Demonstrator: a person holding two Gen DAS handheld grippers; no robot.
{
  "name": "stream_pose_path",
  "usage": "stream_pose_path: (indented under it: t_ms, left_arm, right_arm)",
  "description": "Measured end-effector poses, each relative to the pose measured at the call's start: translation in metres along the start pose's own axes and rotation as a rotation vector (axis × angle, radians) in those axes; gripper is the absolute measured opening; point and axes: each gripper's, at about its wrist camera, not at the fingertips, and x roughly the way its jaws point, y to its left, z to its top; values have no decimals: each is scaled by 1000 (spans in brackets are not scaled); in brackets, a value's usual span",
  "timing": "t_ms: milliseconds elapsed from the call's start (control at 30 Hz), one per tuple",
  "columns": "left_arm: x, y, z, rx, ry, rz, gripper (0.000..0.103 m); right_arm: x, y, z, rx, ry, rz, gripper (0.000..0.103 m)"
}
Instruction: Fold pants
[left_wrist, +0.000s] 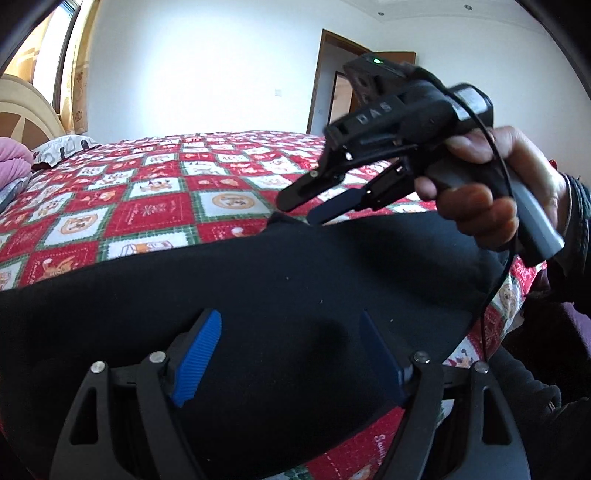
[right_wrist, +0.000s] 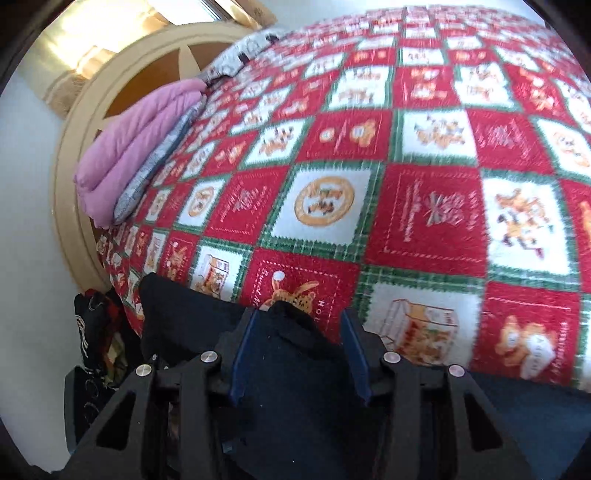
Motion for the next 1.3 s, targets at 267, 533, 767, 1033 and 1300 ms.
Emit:
stream_pose_path:
  t_ms: [267, 533, 767, 1033, 1300]
  left_arm:
    - [1, 1, -1, -4, 9, -8, 84]
    - [5, -2, -1, 10, 21, -14, 91]
    - [2, 0, -1, 8, 11, -10, 91]
    - [-8, 12, 4, -43, -29, 47, 92]
    - [-1, 15, 1, -54, -13, 66, 92]
  right_arm:
    - [24, -5, 11, 90, 71, 135, 5]
    - [0, 12, 9, 21, -92, 104, 4]
    - [24, -6, 11, 35, -84, -24, 4]
    - [-37, 6, -17, -88, -162, -147, 49]
    - [-122, -44, -111, -69, -247, -477, 50]
